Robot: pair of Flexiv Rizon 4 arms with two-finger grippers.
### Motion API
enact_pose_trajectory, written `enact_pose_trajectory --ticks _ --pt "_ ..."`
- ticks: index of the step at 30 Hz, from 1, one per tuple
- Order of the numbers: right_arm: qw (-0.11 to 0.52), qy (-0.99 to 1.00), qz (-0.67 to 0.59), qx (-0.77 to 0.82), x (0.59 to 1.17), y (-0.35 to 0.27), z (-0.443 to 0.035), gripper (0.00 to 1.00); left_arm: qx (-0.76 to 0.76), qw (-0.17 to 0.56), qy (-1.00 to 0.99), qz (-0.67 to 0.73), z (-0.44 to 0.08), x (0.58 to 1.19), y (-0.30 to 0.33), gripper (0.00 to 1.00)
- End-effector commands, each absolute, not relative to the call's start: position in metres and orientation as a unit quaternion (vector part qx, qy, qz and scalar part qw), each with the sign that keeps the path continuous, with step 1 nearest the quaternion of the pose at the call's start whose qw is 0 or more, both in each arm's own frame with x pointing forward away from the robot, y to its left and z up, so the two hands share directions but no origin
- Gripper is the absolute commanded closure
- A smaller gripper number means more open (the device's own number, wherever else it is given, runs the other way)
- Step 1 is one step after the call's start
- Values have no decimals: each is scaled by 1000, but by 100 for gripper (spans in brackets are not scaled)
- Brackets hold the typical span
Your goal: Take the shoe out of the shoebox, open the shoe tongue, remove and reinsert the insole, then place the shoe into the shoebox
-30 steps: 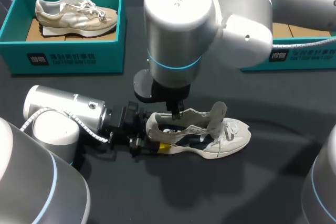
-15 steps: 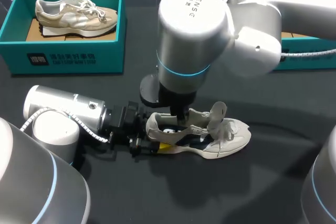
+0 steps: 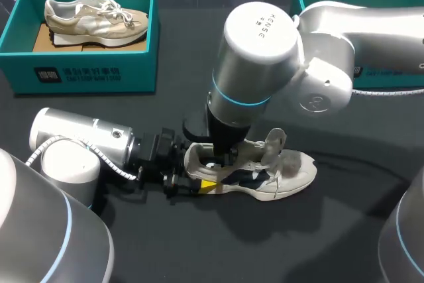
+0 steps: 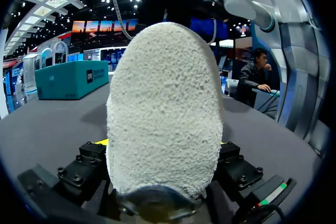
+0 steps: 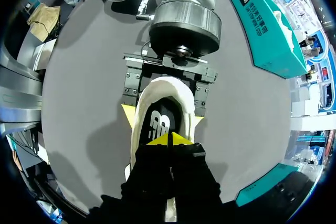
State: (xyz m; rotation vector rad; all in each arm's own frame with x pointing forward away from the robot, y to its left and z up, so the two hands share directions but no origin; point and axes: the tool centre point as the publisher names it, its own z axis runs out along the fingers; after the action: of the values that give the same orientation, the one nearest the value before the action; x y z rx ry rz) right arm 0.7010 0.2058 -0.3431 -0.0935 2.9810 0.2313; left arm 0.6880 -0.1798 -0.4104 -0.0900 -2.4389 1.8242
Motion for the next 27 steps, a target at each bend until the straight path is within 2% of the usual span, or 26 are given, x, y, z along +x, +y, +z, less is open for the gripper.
enact_pose_trajectory --ticks 1,10,22,23,24,26,27 --pt "75 993 82 -34 700 204 -351 100 -30 47 -800 597 -414 685 -181 100" --pt "71 993 96 -27 701 185 -375 100 -30 47 -800 597 -414 685 -181 100" --pt "66 994 87 -9 704 169 -381 100 -30 47 -800 597 -414 685 -181 100" --pt "64 994 86 -8 705 169 -382 98 -30 47 -800 597 -414 685 -181 100" --pt "63 994 87 -7 706 168 -383 88 -30 47 -800 597 -414 685 -181 100" --pt "60 994 88 -4 707 167 -384 82 -30 47 -800 597 -414 685 -181 100" --pt "58 994 87 -2 708 166 -385 75 -30 47 -800 597 -414 685 -181 100"
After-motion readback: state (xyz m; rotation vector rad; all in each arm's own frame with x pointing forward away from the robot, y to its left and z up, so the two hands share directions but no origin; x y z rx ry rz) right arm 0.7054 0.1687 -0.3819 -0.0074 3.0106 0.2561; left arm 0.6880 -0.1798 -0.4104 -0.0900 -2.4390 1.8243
